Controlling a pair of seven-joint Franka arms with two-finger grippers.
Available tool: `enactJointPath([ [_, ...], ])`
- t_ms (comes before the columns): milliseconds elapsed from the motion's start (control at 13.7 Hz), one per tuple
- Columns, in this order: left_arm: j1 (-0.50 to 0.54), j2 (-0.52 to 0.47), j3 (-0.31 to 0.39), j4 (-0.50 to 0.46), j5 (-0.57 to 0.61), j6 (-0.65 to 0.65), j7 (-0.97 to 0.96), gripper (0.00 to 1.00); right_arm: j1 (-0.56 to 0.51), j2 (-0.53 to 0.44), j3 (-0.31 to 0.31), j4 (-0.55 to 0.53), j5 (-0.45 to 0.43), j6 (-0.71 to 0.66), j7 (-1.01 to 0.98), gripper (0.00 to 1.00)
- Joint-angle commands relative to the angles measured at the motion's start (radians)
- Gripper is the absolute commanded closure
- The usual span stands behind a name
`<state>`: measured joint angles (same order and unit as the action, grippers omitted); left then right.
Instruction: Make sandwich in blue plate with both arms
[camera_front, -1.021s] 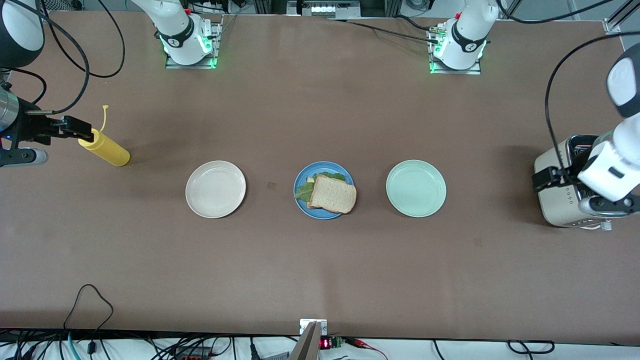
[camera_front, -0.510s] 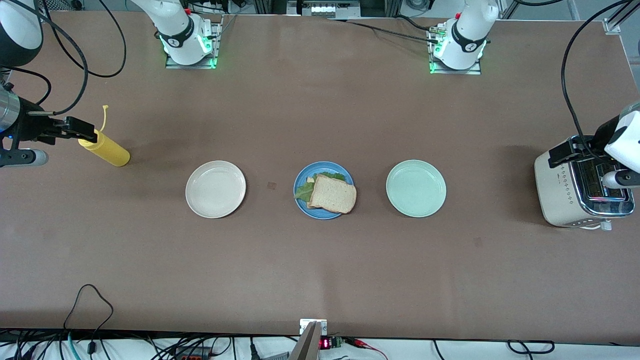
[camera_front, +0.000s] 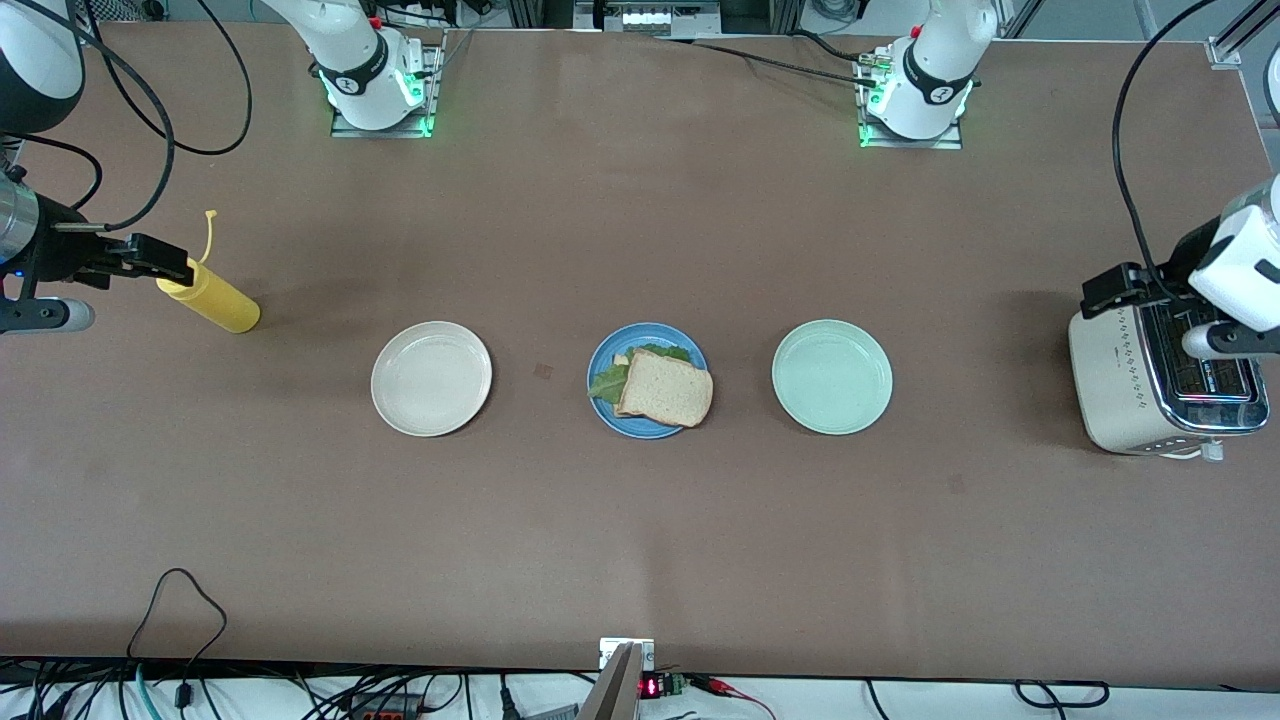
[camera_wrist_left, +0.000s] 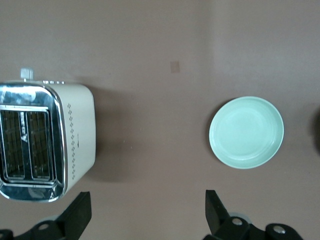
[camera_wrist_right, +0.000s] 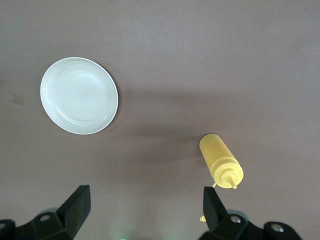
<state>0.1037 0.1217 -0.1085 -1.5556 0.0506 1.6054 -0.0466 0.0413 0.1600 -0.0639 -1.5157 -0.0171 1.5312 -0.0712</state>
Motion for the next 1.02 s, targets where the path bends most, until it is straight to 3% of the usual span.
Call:
enactJointPath([
  [0,0.018,-0.135,-0.013,-0.177,-0.018,0.059,0.011,0.00,-0.012,-0.031,0.013,-0.029,0.016,-0.002,0.039,0.00],
  [219,0.018,-0.204,-0.013,-0.257,-0.020,0.082,0.013,0.00,-0.012,-0.031,0.013,-0.029,0.014,-0.002,0.039,0.00],
  [948,0.019,-0.208,-0.013,-0.254,-0.017,0.071,0.021,0.00,-0.014,-0.027,0.013,-0.029,0.014,0.006,0.039,0.00],
])
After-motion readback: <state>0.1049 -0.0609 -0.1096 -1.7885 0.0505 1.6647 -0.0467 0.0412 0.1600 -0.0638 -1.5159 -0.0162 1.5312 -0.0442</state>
